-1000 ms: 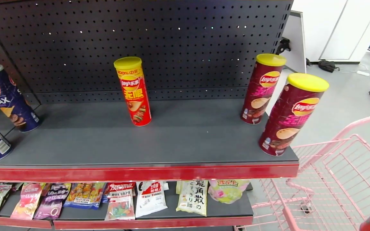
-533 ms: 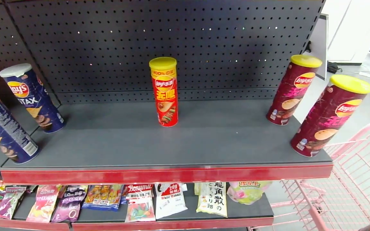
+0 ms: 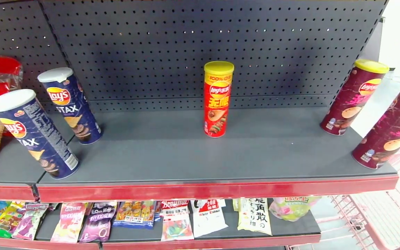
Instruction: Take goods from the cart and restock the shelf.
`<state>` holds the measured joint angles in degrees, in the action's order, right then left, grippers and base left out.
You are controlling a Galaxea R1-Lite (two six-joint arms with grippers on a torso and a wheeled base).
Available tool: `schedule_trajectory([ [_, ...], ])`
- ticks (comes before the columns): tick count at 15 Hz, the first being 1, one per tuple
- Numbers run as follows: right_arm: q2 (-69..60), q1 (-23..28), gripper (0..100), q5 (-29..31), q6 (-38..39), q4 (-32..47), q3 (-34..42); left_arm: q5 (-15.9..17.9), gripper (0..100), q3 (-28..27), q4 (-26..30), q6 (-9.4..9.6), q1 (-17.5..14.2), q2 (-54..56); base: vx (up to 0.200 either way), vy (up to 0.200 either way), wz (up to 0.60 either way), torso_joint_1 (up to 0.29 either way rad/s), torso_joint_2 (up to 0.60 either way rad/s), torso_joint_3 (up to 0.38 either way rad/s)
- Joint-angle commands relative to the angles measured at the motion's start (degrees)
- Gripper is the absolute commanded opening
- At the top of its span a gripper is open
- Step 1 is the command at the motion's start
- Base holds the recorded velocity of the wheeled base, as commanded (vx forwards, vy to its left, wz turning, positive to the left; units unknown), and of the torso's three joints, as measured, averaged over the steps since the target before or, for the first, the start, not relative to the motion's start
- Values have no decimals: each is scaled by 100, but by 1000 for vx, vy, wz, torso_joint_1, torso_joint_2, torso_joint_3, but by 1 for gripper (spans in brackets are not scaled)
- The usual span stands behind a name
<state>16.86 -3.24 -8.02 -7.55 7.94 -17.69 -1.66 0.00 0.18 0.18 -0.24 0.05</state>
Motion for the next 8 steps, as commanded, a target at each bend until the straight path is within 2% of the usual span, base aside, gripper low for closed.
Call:
schedule_trajectory([
  [1,-69,-1,0,-6,-1,-3,37,-1,100,0,-1,-1,-2,-5,0,0,0,0,0,0],
  [3,-78,-1,0,-42,-10,-3,64,-1,100,0,-1,-1,-2,-5,0,0,0,0,0,0],
  [8,-78,-1,0,-103,-10,-3,81,-1,100,0,-1,-1,-2,-5,200,0,0,-2,0,4],
])
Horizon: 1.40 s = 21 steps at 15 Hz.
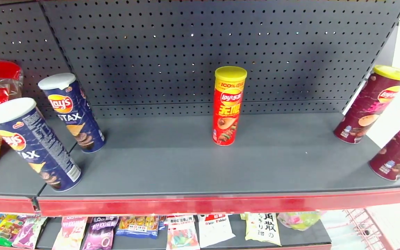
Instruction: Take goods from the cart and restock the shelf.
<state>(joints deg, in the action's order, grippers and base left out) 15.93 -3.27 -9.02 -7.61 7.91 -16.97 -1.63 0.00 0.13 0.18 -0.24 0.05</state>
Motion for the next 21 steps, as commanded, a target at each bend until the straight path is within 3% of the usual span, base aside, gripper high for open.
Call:
schedule_trajectory([
  [1,15,2,0,-12,-4,0,9,-4,100,0,4,-1,-2,-5,0,0,0,0,0,0],
  [8,6,2,0,-249,-4,-18,45,5,100,0,13,17,16,-58,0,0,0,0,0,0],
  [9,-38,2,0,-276,-4,-9,80,84,100,0,4,175,33,-110,0,0,0,0,0,0],
  [10,-20,2,0,-311,-4,-18,71,515,100,-44,-22,404,33,-93,0,0,0,0,0,0],
  [11,68,-25,0,-469,-4,-18,1,1121,100,-756,-66,263,77,-506,0,0,0,0,0,0],
  [12,138,-86,0,-698,5,-18,-26,1280,100,-2021,-57,-133,95,-1815,0,0,0,0,0,0],
  [13,208,-122,0,-803,5,-9,-35,1473,100,-2786,-57,-431,156,-2501,0,0,0,0,0,0],
  [14,323,-148,0,-847,-4,-27,-96,2123,100,-3155,-93,-387,394,-3107,0,0,0,0,0,0],
  [15,586,-174,0,-864,-4,-27,-298,2712,100,-3155,-101,-115,552,-3441,0,0,0,0,0,0],
  [16,709,-201,0,-900,-4,-35,-395,2976,100,-3146,-93,70,613,-3652,0,0,0,0,0,0],
  [17,1123,-236,0,-970,5,-44,-711,3266,100,-3261,-198,562,710,-4593,0,0,0,0,0,0],
  [18,1360,-236,0,-979,5,-44,-922,3275,100,-3357,-479,869,851,-5217,0,0,0,0,0,0],
  [21,2045,-438,0,-1251,5,-53,-1529,3204,100,-3612,-1270,966,1791,-6702,0,0,0,0,0,0],
])
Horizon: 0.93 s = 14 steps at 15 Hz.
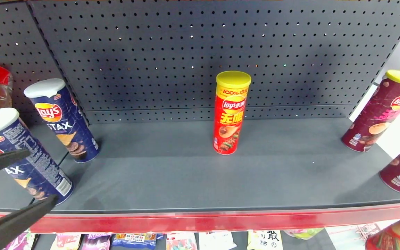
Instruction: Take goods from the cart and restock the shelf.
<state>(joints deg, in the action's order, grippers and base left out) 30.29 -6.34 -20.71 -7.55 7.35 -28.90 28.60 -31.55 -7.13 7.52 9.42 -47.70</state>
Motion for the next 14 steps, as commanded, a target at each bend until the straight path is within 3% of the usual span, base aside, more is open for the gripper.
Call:
schedule_trajectory([
  [1,768,-183,0,-91,8,-6,-423,190,100,-624,-719,232,1018,-2331,0,0,0,0,0,0],
  [4,1137,-500,0,-100,69,-322,-608,181,100,-1591,-1343,223,1554,-3931,0,0,0,0,0,0],
  [8,1181,-500,0,-73,306,-322,-678,128,100,-3287,-1317,223,2107,-5381,0,0,0,0,0,0],
  [11,1084,-491,0,-65,359,-322,-643,67,100,-4140,-1212,215,2213,-5961,0,0,0,0,0,0],
  [14,1066,-474,0,-56,359,-322,-616,32,100,-4571,-1080,215,2257,-6190,0,0,0,0,0,0],
])
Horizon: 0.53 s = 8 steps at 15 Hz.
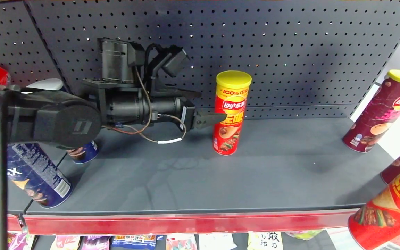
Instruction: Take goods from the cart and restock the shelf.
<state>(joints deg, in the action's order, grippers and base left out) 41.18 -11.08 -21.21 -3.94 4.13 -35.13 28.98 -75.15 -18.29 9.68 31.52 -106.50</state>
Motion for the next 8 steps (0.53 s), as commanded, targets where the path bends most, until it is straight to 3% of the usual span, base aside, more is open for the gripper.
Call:
schedule_trajectory([
  [1,-22,1,0,-6,-2,0,6,-6,100,-280,80,-1,47,-345,0,0,0,0,0,0],
  [8,-93,1,0,12,-2,35,68,-15,100,-1098,282,-1,161,-829,0,0,0,0,0,0],
])
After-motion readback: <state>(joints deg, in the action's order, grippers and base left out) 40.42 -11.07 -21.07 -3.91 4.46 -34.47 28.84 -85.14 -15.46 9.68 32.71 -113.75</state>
